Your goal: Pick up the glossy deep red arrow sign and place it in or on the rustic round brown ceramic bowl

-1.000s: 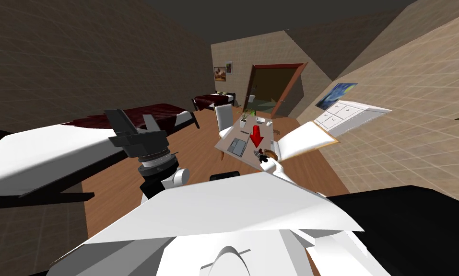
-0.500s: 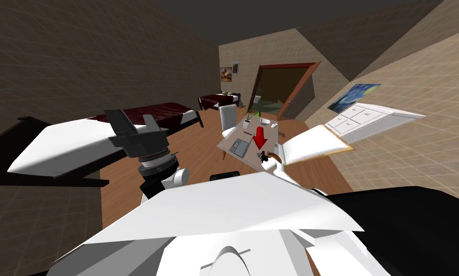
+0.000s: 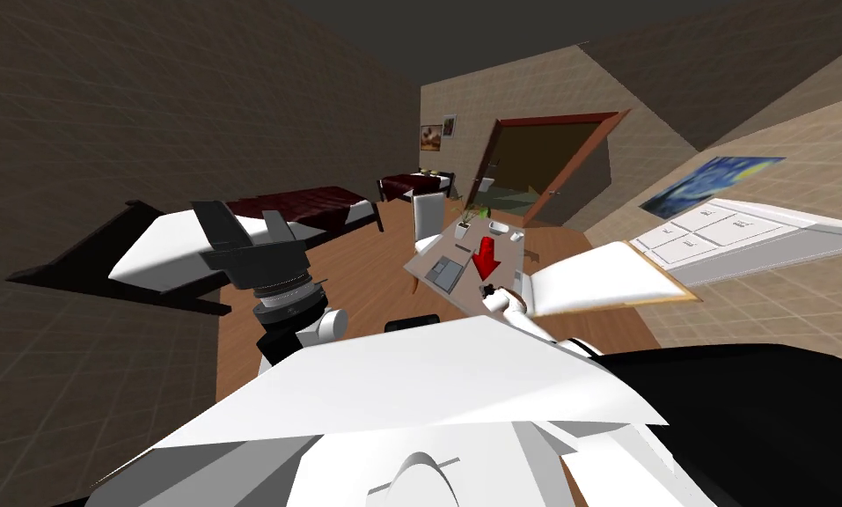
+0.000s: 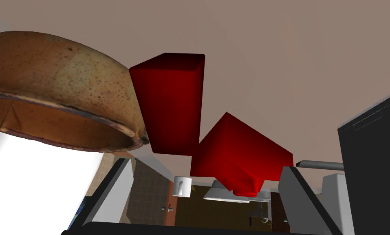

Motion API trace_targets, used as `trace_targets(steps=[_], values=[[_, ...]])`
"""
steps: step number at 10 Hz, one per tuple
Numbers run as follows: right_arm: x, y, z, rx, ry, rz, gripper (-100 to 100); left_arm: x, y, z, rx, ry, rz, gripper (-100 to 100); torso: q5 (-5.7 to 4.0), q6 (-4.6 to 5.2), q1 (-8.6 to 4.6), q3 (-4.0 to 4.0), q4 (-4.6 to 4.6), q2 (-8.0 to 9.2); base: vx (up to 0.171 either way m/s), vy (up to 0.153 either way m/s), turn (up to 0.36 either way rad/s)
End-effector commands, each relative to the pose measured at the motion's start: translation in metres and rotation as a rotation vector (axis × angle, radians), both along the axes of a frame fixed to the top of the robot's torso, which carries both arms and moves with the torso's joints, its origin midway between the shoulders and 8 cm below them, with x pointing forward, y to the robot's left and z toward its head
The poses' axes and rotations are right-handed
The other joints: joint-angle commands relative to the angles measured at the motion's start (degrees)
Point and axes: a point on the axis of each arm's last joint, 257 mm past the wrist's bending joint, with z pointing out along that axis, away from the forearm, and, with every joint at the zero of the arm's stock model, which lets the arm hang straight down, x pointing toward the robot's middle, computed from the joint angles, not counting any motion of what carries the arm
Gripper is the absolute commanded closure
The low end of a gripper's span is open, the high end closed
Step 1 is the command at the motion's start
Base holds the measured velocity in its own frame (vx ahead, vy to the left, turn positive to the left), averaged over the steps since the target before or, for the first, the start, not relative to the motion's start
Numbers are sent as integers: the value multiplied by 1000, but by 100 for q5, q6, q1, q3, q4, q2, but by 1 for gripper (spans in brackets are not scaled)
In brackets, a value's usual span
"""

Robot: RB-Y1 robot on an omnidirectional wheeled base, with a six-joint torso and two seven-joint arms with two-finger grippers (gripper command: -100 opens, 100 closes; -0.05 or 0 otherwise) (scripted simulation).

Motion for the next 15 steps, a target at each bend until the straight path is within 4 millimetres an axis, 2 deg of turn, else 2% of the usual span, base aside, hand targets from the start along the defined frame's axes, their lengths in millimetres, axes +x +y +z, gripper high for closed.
trace_targets(steps=[1, 3, 8, 11, 12, 13, 15], values=[[-28, -19, -8, -20, 63, -68, -100, 0, 0, 0, 0, 0, 0, 0, 0, 0, 0, 0, 0, 0, -3, -44, 325], [-30, -20, -9, -21, 67, -71, -100, 0, 0, 0, 0, 0, 0, 0, -1, 7, -1, 1, -1, 2, 0, -25, 22], [-87, -54, -22, -46, 187, -235, -100, 0, 0, 0, 0, 0, 0, 0, -1, 5, -2, 1, 0, 2, -5, -29, 221], [-90, -55, -22, -47, 194, -247, -100, 0, 0, 0, 0, 0, 0, 0, 1, 8, 6, -1, -1, -1, 2, -18, 53], [-91, -55, -22, -47, 195, -248, 0, 0, 0, 0, 0, 0, 0, 0, 2, 8, 11, -1, -1, 0, 0, 0, 0], [-93, -56, -26, -46, 194, -265, -100, 0, 0, 0, 0, 0, 0, 0, 2, 8, 13, 0, -1, 0, -27, -23, 119], [-95, -56, -29, -45, 193, -282, -100, 0, 0, 0, 0, 0, 0, 0, 0, 7, -1, 7, 2, 13, -43, -45, 101]])
